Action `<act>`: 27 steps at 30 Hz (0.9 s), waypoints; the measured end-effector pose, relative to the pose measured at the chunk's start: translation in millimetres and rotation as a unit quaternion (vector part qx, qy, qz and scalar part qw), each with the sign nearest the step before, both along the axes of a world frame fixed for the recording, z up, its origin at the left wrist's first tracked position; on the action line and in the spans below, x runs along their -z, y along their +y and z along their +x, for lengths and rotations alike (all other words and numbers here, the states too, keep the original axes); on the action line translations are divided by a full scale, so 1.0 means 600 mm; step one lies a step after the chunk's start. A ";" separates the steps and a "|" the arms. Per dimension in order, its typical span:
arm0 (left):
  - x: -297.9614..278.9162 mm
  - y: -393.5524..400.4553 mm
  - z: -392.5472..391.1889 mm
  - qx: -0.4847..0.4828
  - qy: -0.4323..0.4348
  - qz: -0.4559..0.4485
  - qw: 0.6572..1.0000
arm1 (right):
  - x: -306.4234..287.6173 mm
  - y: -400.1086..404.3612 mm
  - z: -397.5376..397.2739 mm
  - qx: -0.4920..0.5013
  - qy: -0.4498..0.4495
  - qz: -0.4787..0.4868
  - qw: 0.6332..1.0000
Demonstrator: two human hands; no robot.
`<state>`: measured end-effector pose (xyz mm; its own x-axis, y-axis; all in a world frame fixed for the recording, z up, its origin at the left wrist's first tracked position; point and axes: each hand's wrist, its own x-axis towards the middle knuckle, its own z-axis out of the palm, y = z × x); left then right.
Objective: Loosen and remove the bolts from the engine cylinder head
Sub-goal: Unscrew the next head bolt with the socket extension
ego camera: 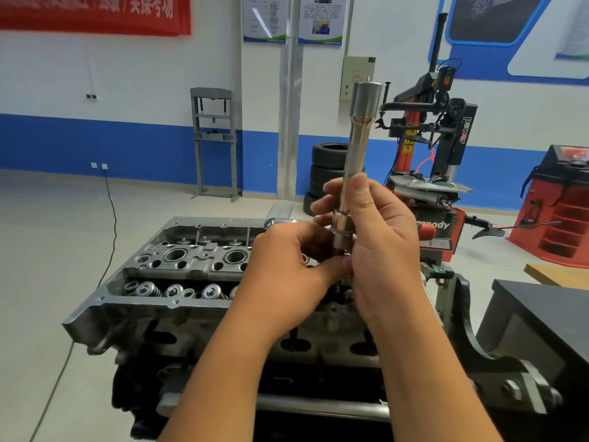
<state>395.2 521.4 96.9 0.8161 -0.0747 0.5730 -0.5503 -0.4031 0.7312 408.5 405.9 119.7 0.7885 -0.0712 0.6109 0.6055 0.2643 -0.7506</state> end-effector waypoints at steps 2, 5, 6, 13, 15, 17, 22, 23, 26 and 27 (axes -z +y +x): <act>0.001 -0.001 0.002 -0.016 -0.008 0.011 1.000 | -0.001 0.000 -0.001 0.003 -0.014 0.015 1.000; -0.001 0.003 0.002 0.012 0.006 0.025 1.000 | -0.001 0.000 -0.001 0.009 -0.029 0.015 0.999; -0.002 0.004 0.002 0.036 0.019 0.025 0.999 | -0.001 0.000 -0.001 0.008 -0.028 0.009 1.000; 0.000 0.002 0.001 0.012 0.004 0.005 1.000 | -0.002 0.000 -0.002 -0.003 -0.011 0.018 1.000; 0.001 -0.001 0.001 -0.013 -0.014 0.012 1.000 | -0.003 0.000 -0.003 0.005 -0.017 0.023 1.000; 0.001 0.002 0.002 0.007 -0.008 0.012 1.000 | -0.002 0.000 -0.004 0.009 -0.017 0.018 1.000; -0.002 0.008 0.003 0.044 0.027 -0.002 0.999 | -0.002 -0.003 -0.002 -0.003 0.005 0.013 1.000; -0.001 0.005 0.003 0.032 0.015 -0.004 0.999 | -0.003 -0.003 -0.002 -0.007 0.008 0.020 1.000; 0.000 0.002 0.001 -0.005 -0.008 -0.005 1.000 | -0.004 -0.002 -0.004 -0.004 0.001 0.030 1.000; 0.000 0.003 0.001 -0.003 -0.005 -0.002 1.000 | -0.004 -0.002 -0.004 -0.002 -0.004 0.025 1.000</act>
<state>395.9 523.2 97.0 0.8103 -0.0677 0.5820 -0.5559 -0.4027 0.7272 405.8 405.0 122.1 0.7834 -0.0984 0.6136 0.6108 0.3039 -0.7311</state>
